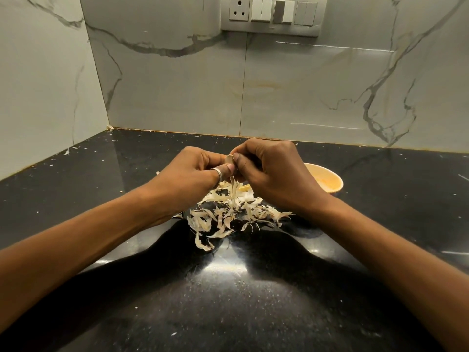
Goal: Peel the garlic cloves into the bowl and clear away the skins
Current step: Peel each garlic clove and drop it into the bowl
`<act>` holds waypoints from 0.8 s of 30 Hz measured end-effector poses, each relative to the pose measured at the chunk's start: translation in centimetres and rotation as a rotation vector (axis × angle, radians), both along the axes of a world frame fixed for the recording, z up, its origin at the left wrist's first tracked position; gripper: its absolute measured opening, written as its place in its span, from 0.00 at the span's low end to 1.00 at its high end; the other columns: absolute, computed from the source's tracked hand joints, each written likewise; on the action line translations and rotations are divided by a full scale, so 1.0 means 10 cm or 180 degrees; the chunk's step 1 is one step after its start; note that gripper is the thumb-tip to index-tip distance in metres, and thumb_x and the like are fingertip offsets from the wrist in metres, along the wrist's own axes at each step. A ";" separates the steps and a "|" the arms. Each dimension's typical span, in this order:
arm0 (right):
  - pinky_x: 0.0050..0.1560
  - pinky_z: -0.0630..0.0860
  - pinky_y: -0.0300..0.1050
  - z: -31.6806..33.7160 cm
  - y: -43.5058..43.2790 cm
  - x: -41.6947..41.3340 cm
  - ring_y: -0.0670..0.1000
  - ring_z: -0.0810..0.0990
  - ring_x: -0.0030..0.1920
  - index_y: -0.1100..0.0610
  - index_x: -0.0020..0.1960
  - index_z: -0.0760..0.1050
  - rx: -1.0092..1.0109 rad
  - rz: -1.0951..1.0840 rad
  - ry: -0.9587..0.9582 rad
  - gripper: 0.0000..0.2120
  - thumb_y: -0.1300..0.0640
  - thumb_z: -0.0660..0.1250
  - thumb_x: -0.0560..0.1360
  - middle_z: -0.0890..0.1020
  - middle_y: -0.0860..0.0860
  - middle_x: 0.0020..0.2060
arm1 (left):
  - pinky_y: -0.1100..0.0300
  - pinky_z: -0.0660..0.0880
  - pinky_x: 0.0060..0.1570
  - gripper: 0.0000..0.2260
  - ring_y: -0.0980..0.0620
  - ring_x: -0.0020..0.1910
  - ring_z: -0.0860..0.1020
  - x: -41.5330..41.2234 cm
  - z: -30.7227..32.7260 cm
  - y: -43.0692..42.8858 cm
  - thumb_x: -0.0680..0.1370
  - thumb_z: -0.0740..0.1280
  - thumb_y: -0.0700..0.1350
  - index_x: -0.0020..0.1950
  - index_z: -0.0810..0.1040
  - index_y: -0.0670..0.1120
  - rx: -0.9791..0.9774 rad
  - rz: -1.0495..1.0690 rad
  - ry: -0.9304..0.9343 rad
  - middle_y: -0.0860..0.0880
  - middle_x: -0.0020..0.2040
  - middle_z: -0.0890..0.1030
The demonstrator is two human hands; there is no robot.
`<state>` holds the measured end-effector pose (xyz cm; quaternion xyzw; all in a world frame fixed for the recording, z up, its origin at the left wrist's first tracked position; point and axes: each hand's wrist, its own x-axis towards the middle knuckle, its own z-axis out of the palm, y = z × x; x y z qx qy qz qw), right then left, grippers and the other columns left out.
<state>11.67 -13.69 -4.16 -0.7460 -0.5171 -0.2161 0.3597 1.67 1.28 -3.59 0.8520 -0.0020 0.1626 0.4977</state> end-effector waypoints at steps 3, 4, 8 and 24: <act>0.37 0.80 0.47 -0.01 0.00 0.00 0.47 0.83 0.36 0.61 0.51 0.83 0.0051 -0.0001 0.0061 0.06 0.60 0.67 0.81 0.85 0.50 0.38 | 0.78 0.63 0.23 0.11 0.66 0.20 0.71 -0.01 0.00 -0.05 0.84 0.61 0.38 0.54 0.83 0.37 -0.0032 -0.0038 -0.0029 0.62 0.22 0.73; 0.37 0.79 0.47 0.00 0.00 0.00 0.46 0.83 0.36 0.61 0.51 0.83 0.0059 -0.0005 0.0076 0.06 0.60 0.67 0.81 0.85 0.50 0.37 | 0.79 0.63 0.23 0.11 0.66 0.20 0.71 -0.01 0.00 -0.07 0.84 0.61 0.38 0.55 0.82 0.36 -0.0063 -0.0063 -0.0034 0.62 0.22 0.73; 0.39 0.80 0.47 0.00 0.00 -0.01 0.47 0.84 0.37 0.61 0.52 0.83 0.0048 0.0005 0.0053 0.06 0.60 0.67 0.81 0.85 0.50 0.38 | 0.80 0.62 0.23 0.10 0.67 0.19 0.71 -0.01 0.02 -0.08 0.83 0.61 0.36 0.56 0.82 0.34 -0.0081 -0.0092 -0.0077 0.62 0.21 0.71; 0.33 0.77 0.39 -0.06 0.07 -0.09 0.47 0.81 0.33 0.58 0.46 0.84 0.0388 -0.0285 0.0543 0.06 0.61 0.69 0.77 0.84 0.48 0.34 | 0.70 0.75 0.42 0.10 0.60 0.39 0.81 0.01 -0.08 -0.01 0.81 0.65 0.36 0.48 0.86 0.40 0.0078 0.0061 -0.0407 0.47 0.41 0.86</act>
